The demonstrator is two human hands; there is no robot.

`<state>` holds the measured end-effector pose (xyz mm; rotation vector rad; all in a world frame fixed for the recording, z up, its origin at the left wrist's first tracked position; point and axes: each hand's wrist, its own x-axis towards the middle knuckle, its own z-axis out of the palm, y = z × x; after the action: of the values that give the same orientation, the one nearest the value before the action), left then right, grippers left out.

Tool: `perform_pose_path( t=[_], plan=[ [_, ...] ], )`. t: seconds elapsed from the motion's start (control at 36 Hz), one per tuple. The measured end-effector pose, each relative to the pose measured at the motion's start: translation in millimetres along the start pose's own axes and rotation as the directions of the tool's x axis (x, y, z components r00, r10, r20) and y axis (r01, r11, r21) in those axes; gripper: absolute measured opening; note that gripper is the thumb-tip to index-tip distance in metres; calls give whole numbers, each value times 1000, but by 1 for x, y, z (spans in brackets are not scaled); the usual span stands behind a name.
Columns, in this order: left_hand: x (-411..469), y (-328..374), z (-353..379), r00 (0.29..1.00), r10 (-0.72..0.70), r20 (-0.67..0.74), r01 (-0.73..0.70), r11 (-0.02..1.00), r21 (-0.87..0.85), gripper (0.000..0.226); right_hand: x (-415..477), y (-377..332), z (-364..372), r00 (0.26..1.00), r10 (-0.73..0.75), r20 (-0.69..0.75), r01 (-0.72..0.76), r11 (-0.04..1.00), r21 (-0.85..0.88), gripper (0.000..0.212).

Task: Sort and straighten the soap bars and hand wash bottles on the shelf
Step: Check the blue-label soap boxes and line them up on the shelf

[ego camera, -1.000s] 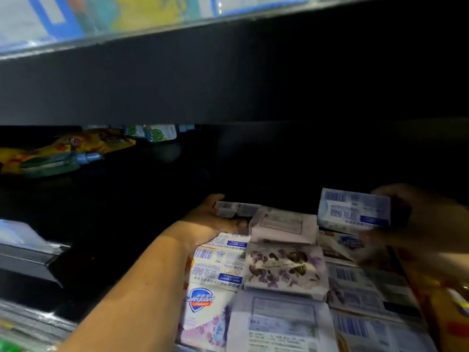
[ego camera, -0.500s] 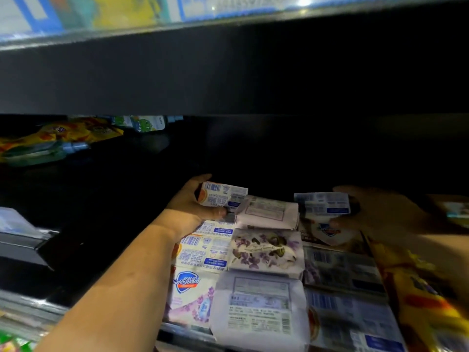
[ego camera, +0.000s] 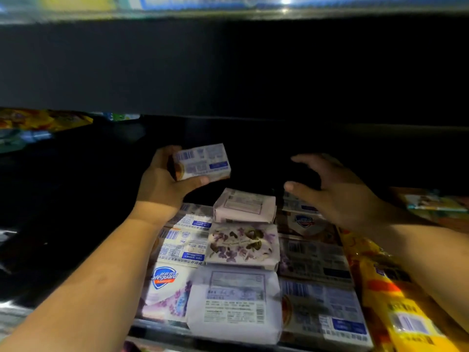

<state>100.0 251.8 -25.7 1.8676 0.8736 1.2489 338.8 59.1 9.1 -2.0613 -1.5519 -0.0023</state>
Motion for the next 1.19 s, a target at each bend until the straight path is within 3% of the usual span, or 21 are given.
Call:
perform_pose_path(
  t=[0.11, 0.17, 0.25, 0.42, 0.56, 0.64, 0.69, 0.81, 0.92, 1.0, 1.08, 1.19],
  plan=[
    [-6, 24, 10, 992, 102, 80, -87, 981, -175, 76, 1, -31, -5, 995, -99, 6, 96, 980, 173, 95],
    [-8, 34, 15, 975, 161, 154, -135, 977, -167, 73, 3, -40, -8, 988, -154, 18, 148, 970, 195, 99],
    [-12, 44, 21, 951, 190, 243, -158, 977, -145, 78, 5, -43, -11, 980, -201, -4, 199, 968, 152, 105],
    [-22, 60, 35, 933, 187, 307, -119, 966, -228, 76, -2, -41, -18, 983, -180, -18, 181, 981, 71, 82],
    [-23, 55, 33, 916, 83, 392, 24, 965, -261, 102, -8, -20, -22, 982, -177, -66, 168, 978, -122, 79],
    [-28, 45, 19, 886, -55, 460, 93, 994, -61, 142, -14, -4, -27, 988, -122, -97, 107, 984, -139, 76],
    [-36, 36, 7, 844, -119, 523, 75, 992, 104, 145, -16, 5, -29, 990, -84, -112, 65, 985, -159, 75],
    [-43, 13, -21, 776, -255, 577, -85, 863, 497, 132, -14, 21, -26, 996, -22, -83, 1, 969, -249, 75],
    [-47, -1, -46, 856, -232, 462, -113, 788, 605, 124, -10, 33, -17, 993, 107, 49, -98, 984, -151, 62],
    [-61, -9, -55, 871, -277, 405, -115, 687, 717, 114, -6, 35, -18, 971, 94, 221, -82, 995, -64, 48],
    [-77, -9, -56, 890, -289, 353, -60, 694, 717, 102, -2, 35, -21, 935, 124, 333, -114, 992, -52, 47],
    [-92, 10, -53, 918, -259, 299, -50, 674, 737, 67, 2, 28, -21, 901, 183, 394, -141, 981, -132, 56]
  ],
)
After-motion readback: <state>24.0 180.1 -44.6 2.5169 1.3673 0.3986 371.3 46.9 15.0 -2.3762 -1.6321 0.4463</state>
